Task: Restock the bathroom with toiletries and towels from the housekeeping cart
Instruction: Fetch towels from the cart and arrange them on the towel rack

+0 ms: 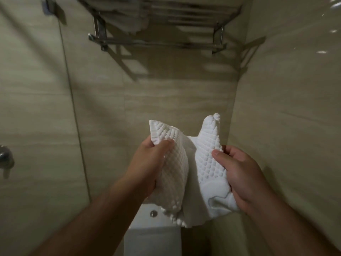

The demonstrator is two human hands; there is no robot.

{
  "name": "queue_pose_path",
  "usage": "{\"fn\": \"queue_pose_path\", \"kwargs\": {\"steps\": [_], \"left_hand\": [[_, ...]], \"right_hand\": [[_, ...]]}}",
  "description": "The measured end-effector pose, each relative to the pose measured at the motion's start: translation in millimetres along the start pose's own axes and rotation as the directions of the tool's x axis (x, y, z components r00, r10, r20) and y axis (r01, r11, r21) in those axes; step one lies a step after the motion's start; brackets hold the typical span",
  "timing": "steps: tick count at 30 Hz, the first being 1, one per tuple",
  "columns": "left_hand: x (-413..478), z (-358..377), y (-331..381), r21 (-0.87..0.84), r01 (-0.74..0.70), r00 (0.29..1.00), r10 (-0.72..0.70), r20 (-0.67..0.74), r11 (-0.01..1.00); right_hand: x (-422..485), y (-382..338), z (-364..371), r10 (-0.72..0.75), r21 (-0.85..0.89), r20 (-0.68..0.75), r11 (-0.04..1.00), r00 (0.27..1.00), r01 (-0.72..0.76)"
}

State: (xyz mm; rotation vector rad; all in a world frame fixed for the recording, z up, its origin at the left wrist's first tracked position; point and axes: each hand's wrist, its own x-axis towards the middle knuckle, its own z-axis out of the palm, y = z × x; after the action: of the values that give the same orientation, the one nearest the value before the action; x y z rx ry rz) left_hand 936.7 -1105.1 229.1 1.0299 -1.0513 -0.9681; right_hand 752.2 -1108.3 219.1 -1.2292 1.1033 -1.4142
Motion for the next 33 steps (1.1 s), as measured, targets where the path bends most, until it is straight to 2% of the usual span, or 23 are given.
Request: {"fn": "queue_pose_path", "kwargs": {"steps": [3,7,10,19,24,33], "left_hand": [[26,8,32,-0.007,-0.084,0.996,0.084,0.017,0.996],[53,18,78,-0.032,-0.210,0.974,0.212,0.082,0.977],[71,25,107,-0.068,-0.280,0.950,0.286,0.126,0.958],[119,25,140,-0.081,-0.388,0.911,0.395,0.116,0.918],[134,35,146,-0.106,-0.418,0.889,0.430,0.159,0.902],[183,74,159,-0.042,-0.552,0.821,0.551,0.148,0.833]], "right_hand": [[18,-32,7,-0.121,0.017,-0.049,0.992,0.991,0.122],[42,-75,21,-0.310,-0.011,-0.093,0.951,0.946,0.310],[64,-100,37,-0.388,-0.018,-0.094,0.921,0.917,0.389],[114,-133,75,-0.489,0.028,-0.076,0.870,0.869,0.492],[134,-140,86,-0.582,0.040,-0.068,0.810,0.811,0.585],[204,-159,54,-0.593,0.311,-0.034,0.758,0.804,0.573]]}}
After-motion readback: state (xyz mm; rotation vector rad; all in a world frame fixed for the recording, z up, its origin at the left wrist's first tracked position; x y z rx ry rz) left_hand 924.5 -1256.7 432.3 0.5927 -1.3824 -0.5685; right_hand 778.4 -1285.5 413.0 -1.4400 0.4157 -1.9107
